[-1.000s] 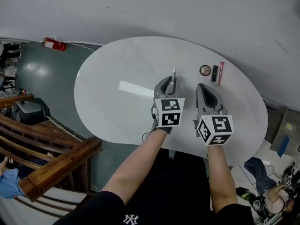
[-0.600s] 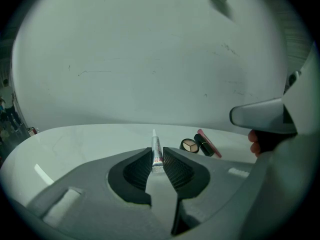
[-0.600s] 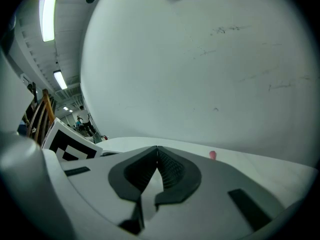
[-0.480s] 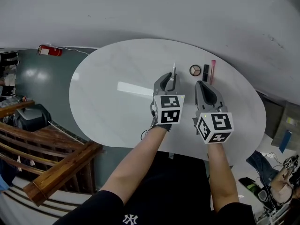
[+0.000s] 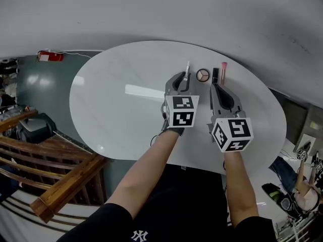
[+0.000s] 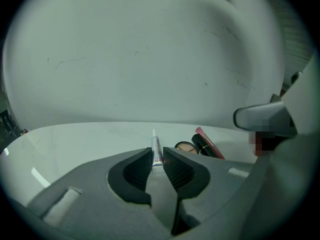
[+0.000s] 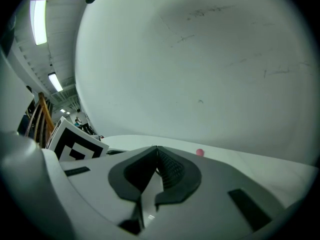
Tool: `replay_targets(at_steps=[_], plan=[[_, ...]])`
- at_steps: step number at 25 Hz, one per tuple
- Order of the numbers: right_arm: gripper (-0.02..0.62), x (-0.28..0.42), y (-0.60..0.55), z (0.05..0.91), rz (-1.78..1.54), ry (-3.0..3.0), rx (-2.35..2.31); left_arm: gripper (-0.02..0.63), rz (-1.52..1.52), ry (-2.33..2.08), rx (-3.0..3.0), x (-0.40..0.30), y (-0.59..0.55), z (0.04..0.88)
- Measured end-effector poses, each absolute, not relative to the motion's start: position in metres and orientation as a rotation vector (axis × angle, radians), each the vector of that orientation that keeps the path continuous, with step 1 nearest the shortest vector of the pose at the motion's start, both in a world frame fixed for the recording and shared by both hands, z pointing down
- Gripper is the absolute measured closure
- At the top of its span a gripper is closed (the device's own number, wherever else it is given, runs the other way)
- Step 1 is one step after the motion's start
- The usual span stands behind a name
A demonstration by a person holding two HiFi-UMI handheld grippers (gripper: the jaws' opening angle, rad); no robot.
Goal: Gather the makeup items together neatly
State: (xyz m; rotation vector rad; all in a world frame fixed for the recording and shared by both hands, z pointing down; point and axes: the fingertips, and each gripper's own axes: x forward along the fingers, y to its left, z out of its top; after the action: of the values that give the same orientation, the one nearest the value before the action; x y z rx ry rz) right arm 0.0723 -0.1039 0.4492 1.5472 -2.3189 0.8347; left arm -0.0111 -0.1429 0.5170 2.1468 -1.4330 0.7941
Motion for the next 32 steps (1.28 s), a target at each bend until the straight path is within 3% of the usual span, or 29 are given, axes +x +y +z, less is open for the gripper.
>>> replay_targets(at_steps=[21, 32], plan=[[0.578, 0.082, -0.11, 0.468, 0.897, -2.3, 1.548, 0.528, 0.8, -1.342, 2.149, 0.002, -0.15, 0.537], [0.58, 0.078, -0.104, 0.459, 0.875, -2.315, 1.554, 0.529, 0.729, -1.4, 2.175, -0.009, -0.142, 0.507]])
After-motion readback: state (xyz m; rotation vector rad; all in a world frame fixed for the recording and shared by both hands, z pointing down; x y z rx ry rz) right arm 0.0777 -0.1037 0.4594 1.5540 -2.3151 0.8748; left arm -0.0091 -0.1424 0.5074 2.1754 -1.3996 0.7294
